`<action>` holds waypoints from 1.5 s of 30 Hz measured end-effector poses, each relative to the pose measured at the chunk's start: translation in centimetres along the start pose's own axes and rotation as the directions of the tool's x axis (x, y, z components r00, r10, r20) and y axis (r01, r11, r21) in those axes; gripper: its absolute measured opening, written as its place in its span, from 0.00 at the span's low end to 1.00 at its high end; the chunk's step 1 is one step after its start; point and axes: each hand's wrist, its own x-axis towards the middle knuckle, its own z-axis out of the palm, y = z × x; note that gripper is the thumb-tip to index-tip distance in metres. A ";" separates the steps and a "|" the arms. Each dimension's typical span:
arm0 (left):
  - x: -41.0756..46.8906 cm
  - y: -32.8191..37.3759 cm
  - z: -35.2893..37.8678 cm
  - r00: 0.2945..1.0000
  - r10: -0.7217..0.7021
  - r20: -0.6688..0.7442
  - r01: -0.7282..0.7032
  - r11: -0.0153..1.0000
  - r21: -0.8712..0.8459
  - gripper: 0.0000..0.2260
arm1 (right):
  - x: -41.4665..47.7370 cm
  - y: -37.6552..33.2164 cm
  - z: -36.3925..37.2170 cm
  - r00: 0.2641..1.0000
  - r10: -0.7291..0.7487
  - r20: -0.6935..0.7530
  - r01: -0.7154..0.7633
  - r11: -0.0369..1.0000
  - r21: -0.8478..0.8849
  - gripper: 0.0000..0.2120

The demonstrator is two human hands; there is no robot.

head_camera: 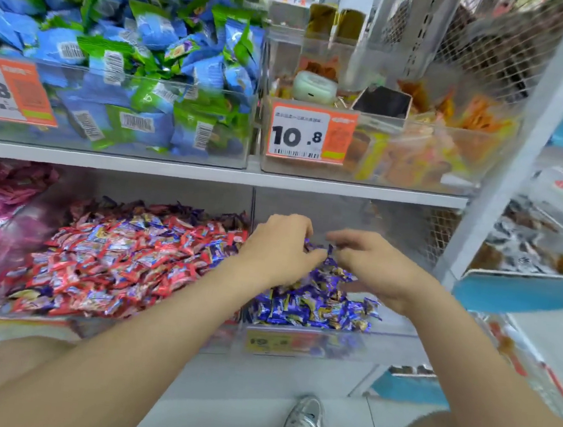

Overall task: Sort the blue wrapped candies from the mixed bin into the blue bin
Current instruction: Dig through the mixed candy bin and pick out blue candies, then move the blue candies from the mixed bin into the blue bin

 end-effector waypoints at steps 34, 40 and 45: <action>-25.9 -29.2 27.7 0.486 -0.717 0.500 0.641 0.681 0.353 0.17 | -4.8 10.5 32.7 0.636 0.293 0.714 0.442 0.620 -0.648 0.18; -28.4 -31.0 32.4 0.495 -0.750 0.439 0.695 0.645 0.317 0.18 | -3.8 13.0 34.1 0.634 0.349 0.690 0.373 0.643 -0.669 0.14; -28.9 -30.4 33.2 0.515 -0.737 0.437 0.740 0.640 0.209 0.13 | -3.1 13.3 33.3 0.679 0.350 0.645 0.347 0.621 -0.703 0.13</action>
